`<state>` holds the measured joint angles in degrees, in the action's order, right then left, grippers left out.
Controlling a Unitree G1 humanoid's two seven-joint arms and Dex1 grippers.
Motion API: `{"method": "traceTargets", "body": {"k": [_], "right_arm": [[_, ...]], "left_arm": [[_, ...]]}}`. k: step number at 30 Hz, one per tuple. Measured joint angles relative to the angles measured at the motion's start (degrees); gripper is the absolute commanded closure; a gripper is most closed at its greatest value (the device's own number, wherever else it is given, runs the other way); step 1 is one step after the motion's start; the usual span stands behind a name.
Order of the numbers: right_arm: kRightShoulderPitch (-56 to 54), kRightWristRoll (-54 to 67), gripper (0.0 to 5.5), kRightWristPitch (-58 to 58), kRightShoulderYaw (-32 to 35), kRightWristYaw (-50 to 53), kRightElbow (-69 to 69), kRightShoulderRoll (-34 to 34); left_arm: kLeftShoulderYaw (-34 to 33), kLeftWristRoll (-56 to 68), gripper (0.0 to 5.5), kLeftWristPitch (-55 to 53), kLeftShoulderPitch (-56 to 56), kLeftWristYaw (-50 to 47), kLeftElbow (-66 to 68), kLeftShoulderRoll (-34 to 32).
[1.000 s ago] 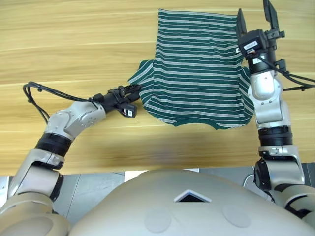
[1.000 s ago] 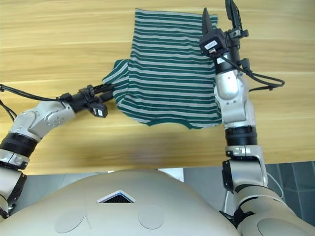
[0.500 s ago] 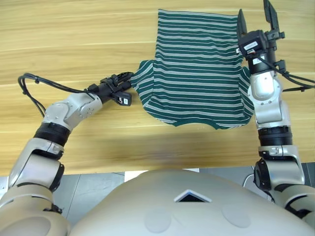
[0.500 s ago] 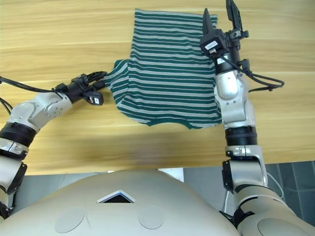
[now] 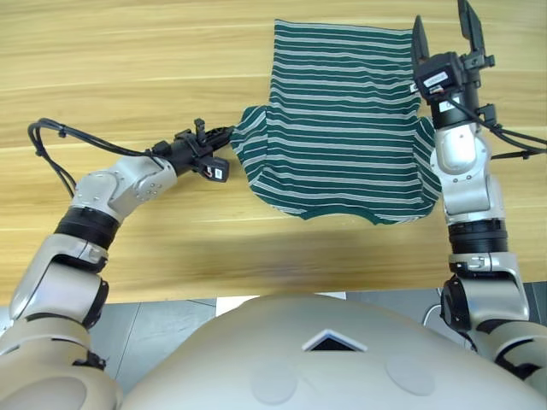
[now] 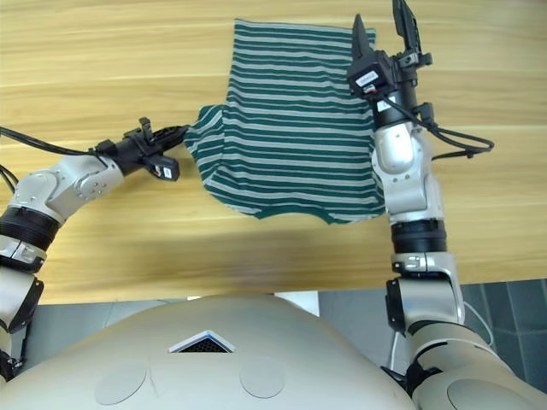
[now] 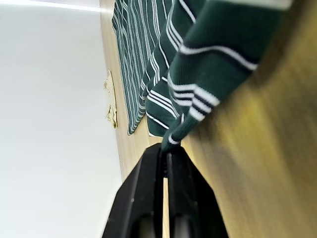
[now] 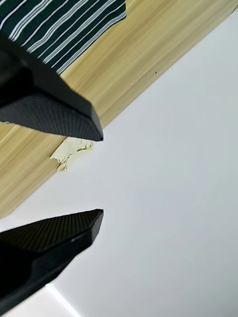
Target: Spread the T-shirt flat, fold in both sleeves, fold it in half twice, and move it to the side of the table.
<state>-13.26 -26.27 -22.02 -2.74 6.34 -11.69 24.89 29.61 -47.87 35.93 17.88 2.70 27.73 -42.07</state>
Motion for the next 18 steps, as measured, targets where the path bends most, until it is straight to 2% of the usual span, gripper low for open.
{"method": "traceTargets", "body": {"k": [9,18], "right_arm": [[0.19,0.05,2.93,-1.06,0.02,0.05,-0.65,0.04],[0.98,0.09,2.93,-1.26,0.02,0.05,-1.71,0.04]], "left_arm": [[-5.39,5.59,5.47,-1.27,-5.50,-7.80,-2.16,3.19],[-4.57,3.97,5.47,-0.85,-6.78,-8.97,-5.68,5.02]]}}
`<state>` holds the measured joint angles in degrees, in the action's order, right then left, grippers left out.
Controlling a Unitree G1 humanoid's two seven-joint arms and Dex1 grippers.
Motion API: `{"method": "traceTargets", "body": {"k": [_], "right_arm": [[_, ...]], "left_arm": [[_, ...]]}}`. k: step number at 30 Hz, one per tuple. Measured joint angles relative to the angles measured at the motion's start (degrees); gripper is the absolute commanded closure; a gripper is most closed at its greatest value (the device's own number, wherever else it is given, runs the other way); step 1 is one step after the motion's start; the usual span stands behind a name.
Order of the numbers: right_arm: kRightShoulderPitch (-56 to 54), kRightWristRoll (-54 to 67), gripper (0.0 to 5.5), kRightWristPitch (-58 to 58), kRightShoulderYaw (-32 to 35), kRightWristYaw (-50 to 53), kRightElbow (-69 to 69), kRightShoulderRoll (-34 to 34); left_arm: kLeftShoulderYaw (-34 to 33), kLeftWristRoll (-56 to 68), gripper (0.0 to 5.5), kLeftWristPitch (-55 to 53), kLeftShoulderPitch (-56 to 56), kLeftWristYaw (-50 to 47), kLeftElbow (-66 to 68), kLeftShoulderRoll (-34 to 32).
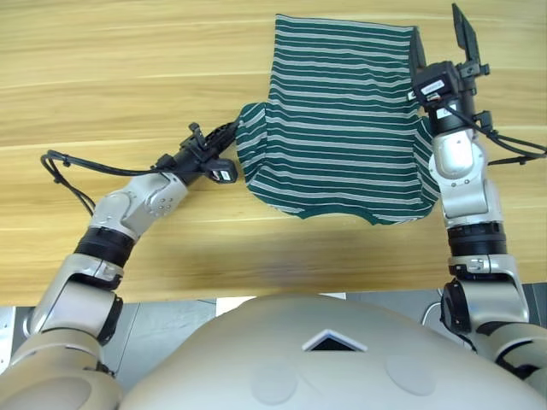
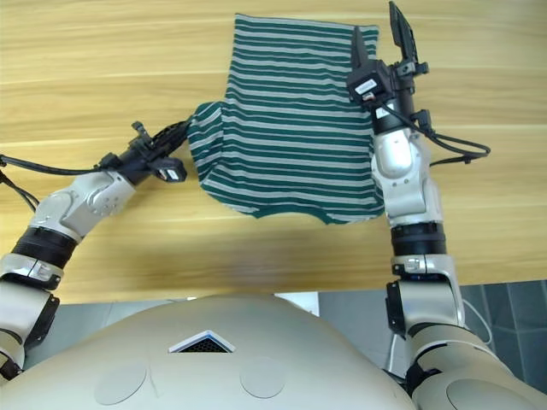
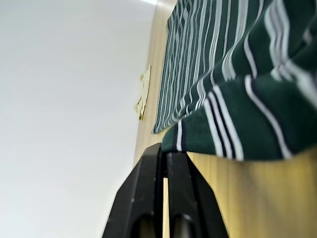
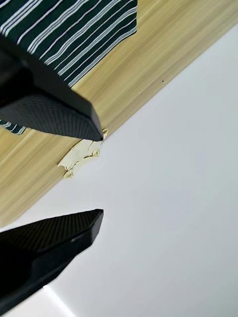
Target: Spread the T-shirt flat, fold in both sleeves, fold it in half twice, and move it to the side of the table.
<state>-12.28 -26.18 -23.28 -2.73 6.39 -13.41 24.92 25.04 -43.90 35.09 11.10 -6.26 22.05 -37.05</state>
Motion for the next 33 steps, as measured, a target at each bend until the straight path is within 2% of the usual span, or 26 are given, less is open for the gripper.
{"method": "traceTargets", "body": {"k": [10,18,26,33], "right_arm": [[-0.01,-0.01,2.93,-0.48,-0.07,0.79,-1.20,-0.15],[-0.01,-0.02,2.93,-0.59,-0.17,0.90,-1.52,-0.89],[-0.01,-0.05,2.93,-0.64,-0.20,0.90,-1.52,-1.17],[-0.01,-0.06,2.93,-0.63,-0.67,0.90,-1.55,-1.39]], "left_arm": [[2.88,-3.15,5.47,1.43,2.55,0.15,-1.61,4.87],[4.04,-5.43,5.47,0.04,7.05,-0.65,1.42,9.31],[8.36,-7.05,5.47,1.46,9.30,-0.71,5.14,11.83],[10.19,-5.09,4.25,3.39,11.16,-0.78,10.37,15.42]]}}
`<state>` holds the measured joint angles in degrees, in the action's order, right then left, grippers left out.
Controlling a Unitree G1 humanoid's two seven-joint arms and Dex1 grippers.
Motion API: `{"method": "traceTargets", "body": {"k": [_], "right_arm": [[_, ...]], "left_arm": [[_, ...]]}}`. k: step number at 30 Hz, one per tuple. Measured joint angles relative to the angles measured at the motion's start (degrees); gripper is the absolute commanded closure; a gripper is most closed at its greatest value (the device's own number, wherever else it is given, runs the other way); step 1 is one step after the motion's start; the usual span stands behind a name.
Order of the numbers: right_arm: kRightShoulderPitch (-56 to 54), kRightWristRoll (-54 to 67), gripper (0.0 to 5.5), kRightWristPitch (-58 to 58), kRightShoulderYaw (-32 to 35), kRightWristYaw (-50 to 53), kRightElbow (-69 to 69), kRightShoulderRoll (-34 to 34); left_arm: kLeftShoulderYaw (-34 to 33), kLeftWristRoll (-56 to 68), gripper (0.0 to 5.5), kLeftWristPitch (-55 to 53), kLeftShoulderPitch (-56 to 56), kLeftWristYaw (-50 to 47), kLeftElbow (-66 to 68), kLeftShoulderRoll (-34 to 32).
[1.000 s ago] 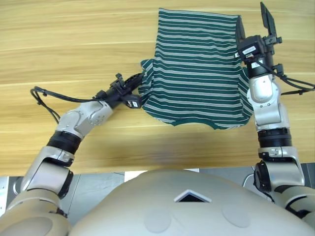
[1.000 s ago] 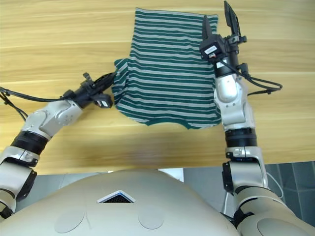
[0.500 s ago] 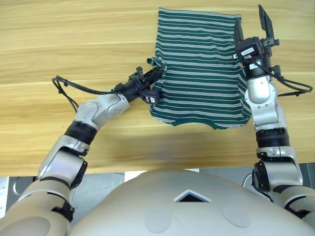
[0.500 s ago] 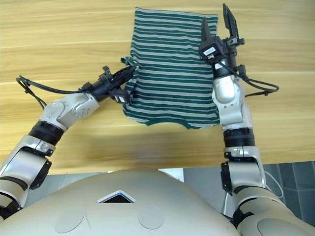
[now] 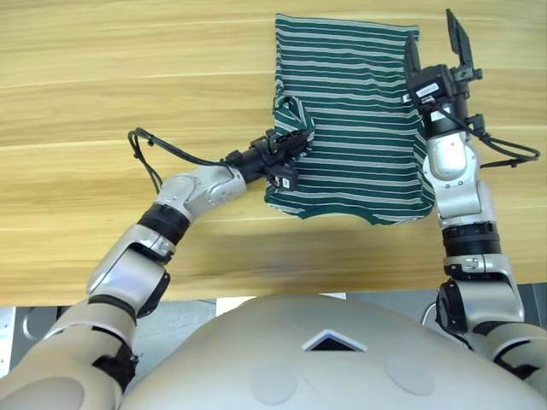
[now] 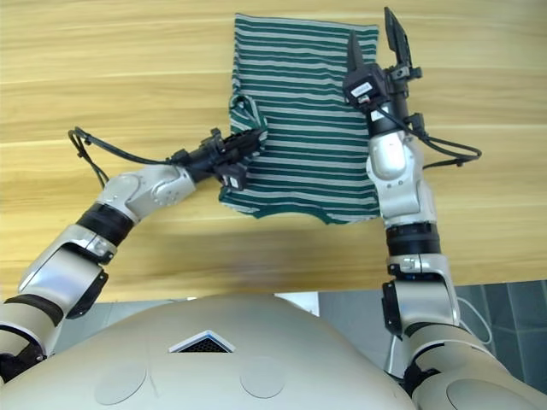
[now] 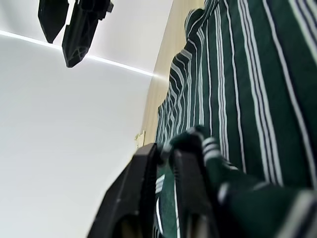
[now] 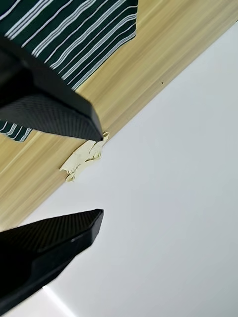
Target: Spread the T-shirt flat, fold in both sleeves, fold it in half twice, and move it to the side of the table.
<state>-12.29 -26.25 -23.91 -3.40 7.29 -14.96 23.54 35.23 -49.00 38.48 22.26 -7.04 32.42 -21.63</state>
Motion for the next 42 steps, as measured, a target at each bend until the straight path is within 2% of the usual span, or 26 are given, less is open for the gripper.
{"method": "traceTargets", "body": {"k": [2,4,8,11,17,29,32,35,42], "right_arm": [[0.00,0.00,2.93,0.00,-0.22,0.00,-0.01,-0.07],[0.00,-0.01,2.93,0.00,-0.66,0.00,-0.02,-0.23],[0.01,0.02,2.93,0.06,-0.61,-0.01,0.24,-0.17],[0.24,0.02,2.93,0.15,-0.35,-0.03,1.36,0.15],[1.73,0.01,2.93,1.22,1.22,-0.98,4.31,2.38],[4.42,-0.04,2.93,4.11,3.12,-2.90,9.58,4.94],[8.25,-0.33,2.93,4.49,3.65,-5.34,12.09,7.60],[15.95,-1.37,2.93,4.43,6.00,-9.75,15.63,13.61],[36.24,0.63,2.93,1.07,17.80,-18.24,25.37,22.31]], "left_arm": [[-0.11,1.49,4.06,0.06,0.31,-0.18,1.83,1.00],[-0.18,2.13,3.55,-0.01,0.57,-0.22,3.34,2.05],[-0.08,2.87,3.00,0.23,0.45,-0.13,4.63,2.56],[-0.08,3.87,2.97,1.17,-0.37,0.35,4.74,2.14],[-0.53,9.97,2.97,6.37,-3.11,8.74,2.49,-7.28],[-0.52,22.56,2.97,8.56,-11.77,18.54,-5.98,-12.56],[-1.10,23.68,2.97,7.14,-15.58,18.81,-10.24,-12.69],[-4.45,23.61,2.97,2.76,-20.35,15.65,-14.33,-10.29],[-9.22,21.58,2.97,2.90,-20.66,8.69,-17.81,-4.46]]}}
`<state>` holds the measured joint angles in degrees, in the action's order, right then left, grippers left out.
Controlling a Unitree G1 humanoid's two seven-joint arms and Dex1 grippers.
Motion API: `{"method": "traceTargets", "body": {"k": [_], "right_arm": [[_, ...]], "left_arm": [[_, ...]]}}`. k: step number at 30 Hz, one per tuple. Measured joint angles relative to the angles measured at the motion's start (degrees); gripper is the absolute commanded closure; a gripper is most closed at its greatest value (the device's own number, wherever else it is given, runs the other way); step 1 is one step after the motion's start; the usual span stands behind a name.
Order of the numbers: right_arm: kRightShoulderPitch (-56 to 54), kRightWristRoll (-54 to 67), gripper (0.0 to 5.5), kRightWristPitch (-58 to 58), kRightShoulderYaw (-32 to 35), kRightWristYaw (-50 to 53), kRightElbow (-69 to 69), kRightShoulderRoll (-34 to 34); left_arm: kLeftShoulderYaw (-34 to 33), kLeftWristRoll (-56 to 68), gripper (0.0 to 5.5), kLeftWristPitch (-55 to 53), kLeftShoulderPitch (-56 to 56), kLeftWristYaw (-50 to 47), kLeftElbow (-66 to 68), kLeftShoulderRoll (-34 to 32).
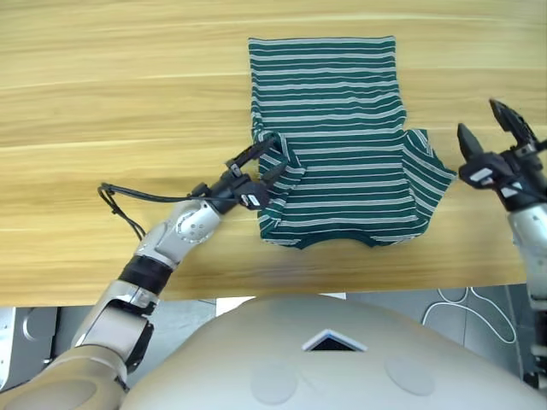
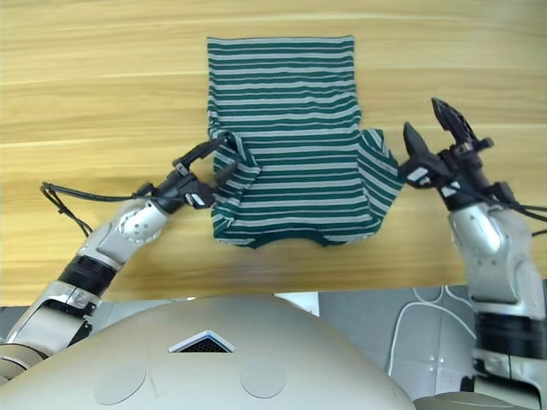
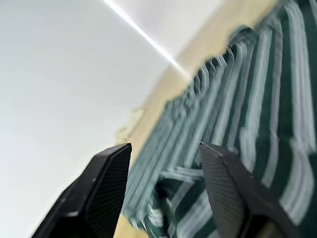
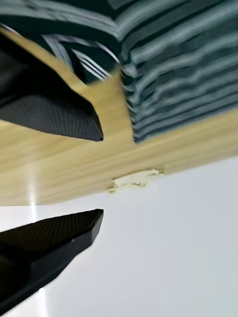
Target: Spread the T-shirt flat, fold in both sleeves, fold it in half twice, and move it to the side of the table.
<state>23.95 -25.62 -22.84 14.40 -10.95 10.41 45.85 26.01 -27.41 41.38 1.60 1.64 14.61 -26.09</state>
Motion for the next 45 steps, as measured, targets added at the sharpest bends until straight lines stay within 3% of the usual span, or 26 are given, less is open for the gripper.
{"method": "traceTargets", "body": {"k": [5,9,21,30,42,45], "right_arm": [[14.60,-3.03,2.93,-2.50,2.13,-8.02,-1.99,4.94],[16.87,-6.40,2.93,-2.41,2.11,-8.97,-4.61,5.88],[-2.00,-15.39,2.93,1.18,-9.36,-2.19,-15.54,6.32],[-5.71,-15.90,2.93,1.03,-13.31,3.00,-19.34,5.95],[-8.72,-15.48,5.18,-1.09,-17.64,7.14,-24.60,6.47],[-8.92,-14.30,5.48,-1.59,-17.85,7.80,-25.14,6.62]], "left_arm": [[3.70,-0.66,2.97,2.10,-0.14,3.65,1.86,2.04],[4.44,-1.65,2.97,2.32,-0.08,3.93,5.22,3.37],[2.32,-2.54,2.97,3.73,-1.76,0.00,5.84,4.77],[1.73,-2.69,2.97,4.88,-1.77,-1.03,5.82,5.84],[1.61,-2.63,2.95,5.01,-2.32,-0.84,2.26,5.79],[1.56,-2.40,2.95,5.08,-3.17,-0.29,0.46,5.44]]}}
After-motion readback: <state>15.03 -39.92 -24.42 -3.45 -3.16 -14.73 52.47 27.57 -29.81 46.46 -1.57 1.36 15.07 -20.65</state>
